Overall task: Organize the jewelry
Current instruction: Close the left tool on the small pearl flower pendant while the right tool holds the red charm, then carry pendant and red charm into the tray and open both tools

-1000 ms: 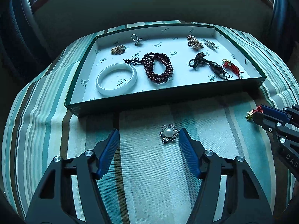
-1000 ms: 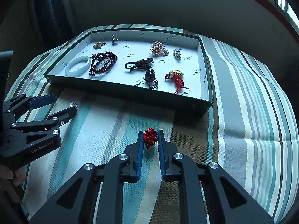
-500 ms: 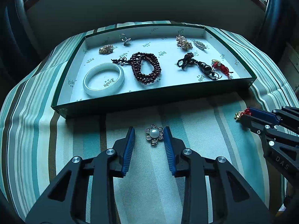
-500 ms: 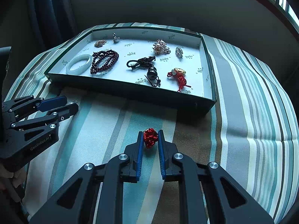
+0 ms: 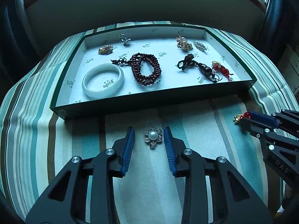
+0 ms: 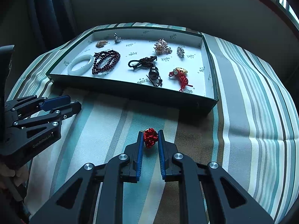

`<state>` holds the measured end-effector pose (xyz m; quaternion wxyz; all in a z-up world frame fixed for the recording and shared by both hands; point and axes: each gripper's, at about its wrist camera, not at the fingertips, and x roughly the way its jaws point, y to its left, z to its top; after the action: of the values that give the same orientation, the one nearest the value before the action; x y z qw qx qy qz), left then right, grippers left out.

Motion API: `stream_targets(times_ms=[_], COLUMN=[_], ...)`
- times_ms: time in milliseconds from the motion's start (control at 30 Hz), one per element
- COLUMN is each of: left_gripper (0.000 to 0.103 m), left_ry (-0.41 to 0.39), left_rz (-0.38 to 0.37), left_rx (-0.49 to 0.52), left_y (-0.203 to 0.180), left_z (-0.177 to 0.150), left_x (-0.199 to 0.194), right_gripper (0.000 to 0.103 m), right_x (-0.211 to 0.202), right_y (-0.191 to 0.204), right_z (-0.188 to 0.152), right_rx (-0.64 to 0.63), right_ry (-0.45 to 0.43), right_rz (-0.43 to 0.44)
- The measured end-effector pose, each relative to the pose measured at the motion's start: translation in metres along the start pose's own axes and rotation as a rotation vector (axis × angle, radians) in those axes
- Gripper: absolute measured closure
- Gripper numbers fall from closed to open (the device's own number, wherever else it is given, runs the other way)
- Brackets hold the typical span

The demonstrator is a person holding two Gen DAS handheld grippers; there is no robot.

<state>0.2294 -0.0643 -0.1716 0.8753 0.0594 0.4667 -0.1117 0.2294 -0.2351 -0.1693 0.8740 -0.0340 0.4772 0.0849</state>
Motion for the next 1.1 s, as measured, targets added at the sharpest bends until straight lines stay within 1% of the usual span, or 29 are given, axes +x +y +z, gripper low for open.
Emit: stream_targets(times_ms=[67, 100, 333, 733, 1100], left_gripper=[0.082, 0.083, 0.083, 0.083, 0.083], left_ry=[-0.002, -0.002, -0.003, -0.008, -0.034], left_rz=[-0.005, -0.006, -0.007, 0.019, 0.02], left_rx=[0.008, 0.012, 0.016, 0.019, 0.007], left_y=[-0.001, -0.002, -0.002, 0.001, 0.007], left_z=[0.0, -0.001, -0.001, -0.004, 0.002], left_x=[0.0, -0.001, -0.002, -0.006, -0.021], right_gripper=[0.088, 0.088, 0.088, 0.087, 0.088], right_x=[0.0, 0.0, 0.0, -0.002, -0.021], right_y=[0.0, 0.0, 0.0, 0.004, 0.009], right_z=[0.0, 0.0, 0.0, 0.0, 0.011], right_rx=[0.0, -0.001, 0.0, -0.003, 0.009], right_ry=[0.0, 0.0, -0.001, -0.011, -0.067], right_rz=[0.0, 0.0, 0.0, 0.001, 0.019])
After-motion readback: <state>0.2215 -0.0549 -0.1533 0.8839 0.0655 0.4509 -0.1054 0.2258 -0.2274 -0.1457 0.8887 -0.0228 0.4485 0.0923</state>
